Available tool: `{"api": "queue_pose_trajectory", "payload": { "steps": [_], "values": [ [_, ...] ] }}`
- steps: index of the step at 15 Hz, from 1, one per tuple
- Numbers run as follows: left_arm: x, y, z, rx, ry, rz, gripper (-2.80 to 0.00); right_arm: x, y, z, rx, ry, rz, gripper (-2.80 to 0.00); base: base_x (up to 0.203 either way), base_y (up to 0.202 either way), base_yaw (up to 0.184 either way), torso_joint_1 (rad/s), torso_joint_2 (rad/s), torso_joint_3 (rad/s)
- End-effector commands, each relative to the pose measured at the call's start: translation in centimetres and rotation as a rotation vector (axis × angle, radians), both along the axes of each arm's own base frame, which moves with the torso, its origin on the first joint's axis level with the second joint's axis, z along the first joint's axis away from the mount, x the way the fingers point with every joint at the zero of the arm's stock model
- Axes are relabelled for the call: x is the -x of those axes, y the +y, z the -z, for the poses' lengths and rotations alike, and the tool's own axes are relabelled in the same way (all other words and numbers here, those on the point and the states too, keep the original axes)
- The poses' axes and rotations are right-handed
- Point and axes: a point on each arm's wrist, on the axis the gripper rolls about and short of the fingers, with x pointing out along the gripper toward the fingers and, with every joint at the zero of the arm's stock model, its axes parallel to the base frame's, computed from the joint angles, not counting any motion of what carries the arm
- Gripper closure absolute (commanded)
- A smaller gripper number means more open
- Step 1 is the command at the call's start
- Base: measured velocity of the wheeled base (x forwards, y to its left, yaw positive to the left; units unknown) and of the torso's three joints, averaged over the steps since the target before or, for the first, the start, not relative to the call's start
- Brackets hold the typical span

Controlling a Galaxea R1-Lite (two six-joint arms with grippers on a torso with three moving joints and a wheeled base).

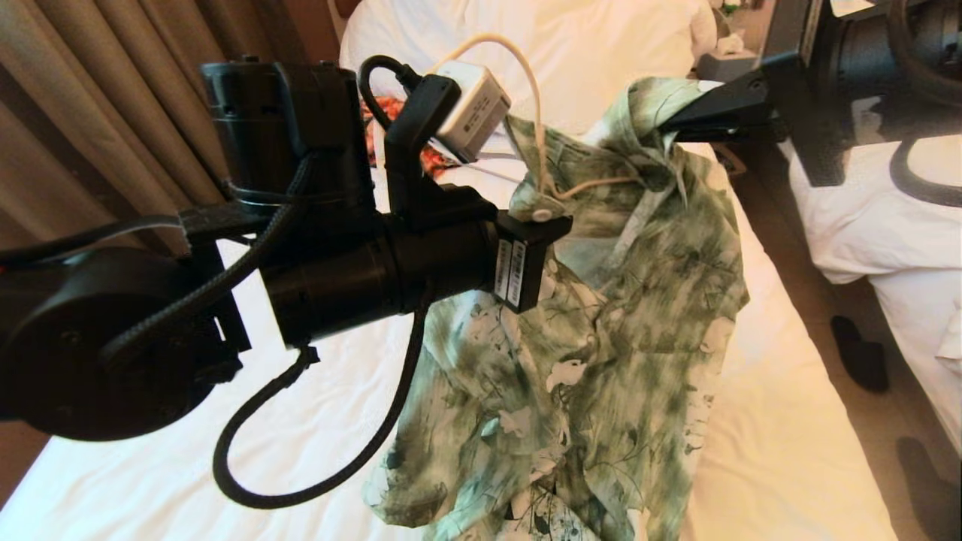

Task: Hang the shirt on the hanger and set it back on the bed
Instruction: Hook the other side of the shirt onto the hanger

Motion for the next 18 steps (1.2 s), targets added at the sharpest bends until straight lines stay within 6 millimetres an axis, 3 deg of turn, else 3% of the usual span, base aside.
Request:
{"api": "queue_pose_trajectory", "payload": {
  "steps": [1,3,7,13,18],
  "values": [
    [-0.6,0.2,-0.6,0.015,-0.016,-0.019,0.00,1.2,-0.8,-0.7,-0.016,-0.014,-0.002,0.00,0.000,0.000,0.000,0.000,0.00,0.000],
    [-0.7,0.3,-2.0,0.041,-0.039,-0.023,0.00,1.2,-0.9,-0.6,-0.016,-0.016,-0.001,0.00,0.000,0.000,0.000,0.000,0.00,0.000],
    [0.9,-0.9,-2.5,0.008,-0.007,0.042,0.00,1.3,-0.6,-1.1,0.024,-0.084,-0.035,0.00,0.000,0.000,0.000,0.000,0.00,0.000],
    [1.6,-1.6,-4.3,0.038,-0.030,0.068,0.00,2.9,0.5,-1.6,0.003,-0.108,-0.111,0.00,0.000,0.000,0.000,0.000,0.00,0.000],
    [2.0,-1.1,-5.3,0.070,-0.048,0.069,0.00,3.1,0.6,-0.1,0.037,-0.054,-0.117,0.00,0.000,0.000,0.000,0.000,0.00,0.000]
  ]
}}
